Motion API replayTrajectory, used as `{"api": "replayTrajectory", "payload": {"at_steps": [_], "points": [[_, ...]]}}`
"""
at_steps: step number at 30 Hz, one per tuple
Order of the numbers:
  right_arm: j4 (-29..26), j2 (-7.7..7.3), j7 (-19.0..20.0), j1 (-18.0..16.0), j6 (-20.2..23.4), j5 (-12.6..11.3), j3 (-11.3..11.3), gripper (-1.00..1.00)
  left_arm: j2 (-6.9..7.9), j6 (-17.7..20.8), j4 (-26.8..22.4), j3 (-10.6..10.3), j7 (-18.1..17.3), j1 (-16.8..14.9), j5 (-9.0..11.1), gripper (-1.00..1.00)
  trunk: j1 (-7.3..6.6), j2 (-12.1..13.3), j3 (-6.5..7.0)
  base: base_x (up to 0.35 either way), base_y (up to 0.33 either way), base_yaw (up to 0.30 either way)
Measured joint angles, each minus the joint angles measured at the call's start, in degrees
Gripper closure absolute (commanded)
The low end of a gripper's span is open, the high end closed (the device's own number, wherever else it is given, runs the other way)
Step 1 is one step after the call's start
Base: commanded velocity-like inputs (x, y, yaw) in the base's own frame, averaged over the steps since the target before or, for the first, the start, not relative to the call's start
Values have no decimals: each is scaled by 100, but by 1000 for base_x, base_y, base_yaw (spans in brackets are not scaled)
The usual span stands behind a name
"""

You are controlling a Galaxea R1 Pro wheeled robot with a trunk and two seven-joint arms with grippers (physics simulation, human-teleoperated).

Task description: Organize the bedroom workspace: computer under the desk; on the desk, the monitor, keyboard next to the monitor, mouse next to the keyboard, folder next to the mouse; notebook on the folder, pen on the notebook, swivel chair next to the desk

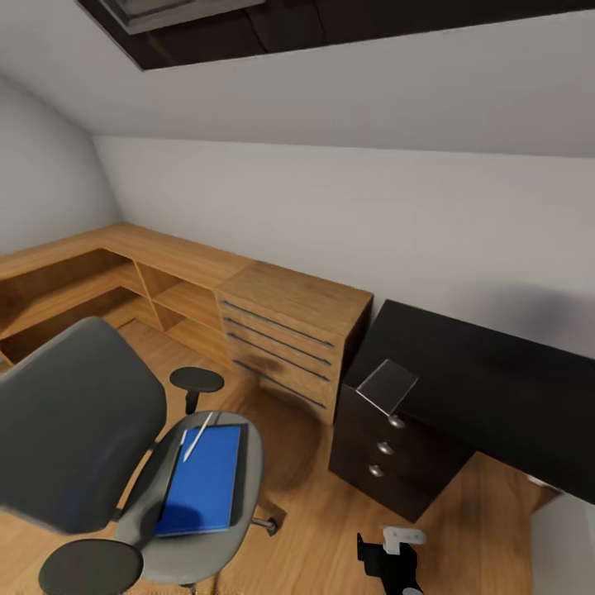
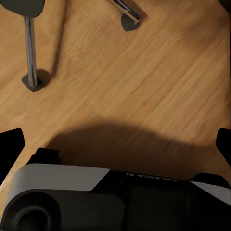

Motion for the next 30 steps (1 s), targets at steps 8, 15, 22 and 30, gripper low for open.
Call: {"api": "replayTrajectory", "payload": {"at_steps": [8, 15, 22, 30], "points": [[0, -6, 0, 0, 0, -5, -4, -100, -58, -68, 1, 9, -1, 0, -27, -100, 0, 0, -25, 0, 0, 257], [0, -11, 0, 2, 0, -8, -11, -100, -56, -205, 3, -3, -13, 0, -7, -100, 0, 0, -46, 0, 0, 257], [0, -105, 0, 2, -8, -28, -7, -100, -5, -241, 4, 18, -33, 0, -2, -100, 0, 0, -68, 0, 0, 257], [0, -140, -2, 0, -3, -41, -1, -100, 342, -323, 11, 16, -49, -2, 2, -100, -2, 0, -98, 73, -94, 252]]}}
